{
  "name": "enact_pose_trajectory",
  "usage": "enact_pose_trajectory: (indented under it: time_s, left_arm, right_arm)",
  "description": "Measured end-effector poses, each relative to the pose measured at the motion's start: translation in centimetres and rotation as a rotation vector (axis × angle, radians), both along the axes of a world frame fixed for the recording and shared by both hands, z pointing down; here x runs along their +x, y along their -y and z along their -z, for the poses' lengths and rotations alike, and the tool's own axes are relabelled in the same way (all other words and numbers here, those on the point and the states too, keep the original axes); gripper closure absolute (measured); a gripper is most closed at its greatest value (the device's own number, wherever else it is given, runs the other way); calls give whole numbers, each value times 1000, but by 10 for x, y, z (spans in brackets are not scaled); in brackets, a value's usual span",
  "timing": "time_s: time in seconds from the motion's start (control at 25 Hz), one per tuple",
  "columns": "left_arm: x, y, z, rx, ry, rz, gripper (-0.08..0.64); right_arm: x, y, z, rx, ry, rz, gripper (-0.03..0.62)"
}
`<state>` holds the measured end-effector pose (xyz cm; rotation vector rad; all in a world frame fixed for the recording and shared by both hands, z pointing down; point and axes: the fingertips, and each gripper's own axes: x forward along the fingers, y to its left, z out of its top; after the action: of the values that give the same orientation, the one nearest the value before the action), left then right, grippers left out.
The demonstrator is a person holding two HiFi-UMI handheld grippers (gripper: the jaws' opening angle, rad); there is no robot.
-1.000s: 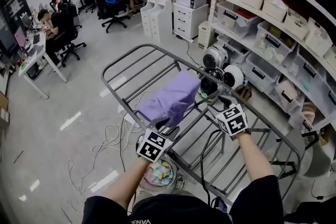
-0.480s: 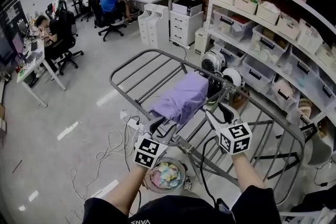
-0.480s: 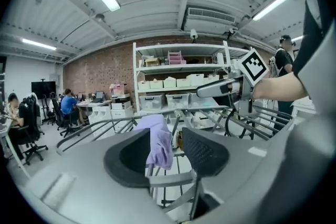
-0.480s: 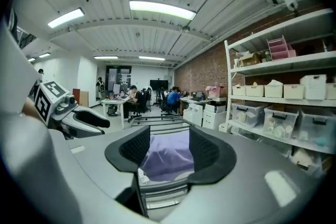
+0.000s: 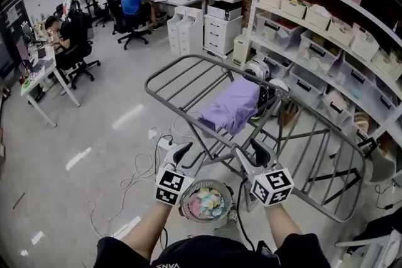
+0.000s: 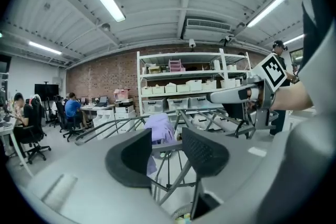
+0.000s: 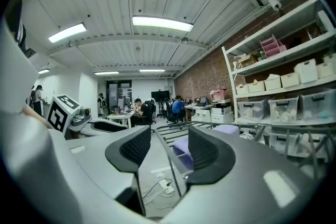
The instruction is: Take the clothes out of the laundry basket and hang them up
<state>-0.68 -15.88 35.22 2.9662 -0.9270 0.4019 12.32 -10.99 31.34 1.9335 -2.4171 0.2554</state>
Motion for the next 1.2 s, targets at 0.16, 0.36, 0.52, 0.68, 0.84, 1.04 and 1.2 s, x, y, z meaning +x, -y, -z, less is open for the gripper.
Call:
enact_pose_trajectory:
  time_s: [0.16,0.36,0.52,0.68,0.84,1.04,1.2]
  left_arm:
    - [-33,-21,-22,-32,-6,-7,396]
    - [-59,-42,-50,-87,-4,-16,396]
    - [-72,-53,-85,-145,-6,14,396]
    - [-78,-59,-126,-193,9,48,396]
    - [-81,-66,-181,-251,44,77,396]
    - [-92,-93,-258,-333,95,123,396]
    - [-100,-102,-318,-388,110,171,396]
  right_arm:
    - [-37,-28,-20,-22,22,-6,362]
    - [-65,-51,-53,-91,11,-11,364]
    - [-81,-63,-91,-159,-4,9,365]
    - [-93,-66,-143,-244,-4,50,365]
    - [-99,-67,-203,-331,-18,106,365]
    - [-102,-84,-298,-476,-34,170,367]
    - [-96,-88,-375,-575,-58,184,371]
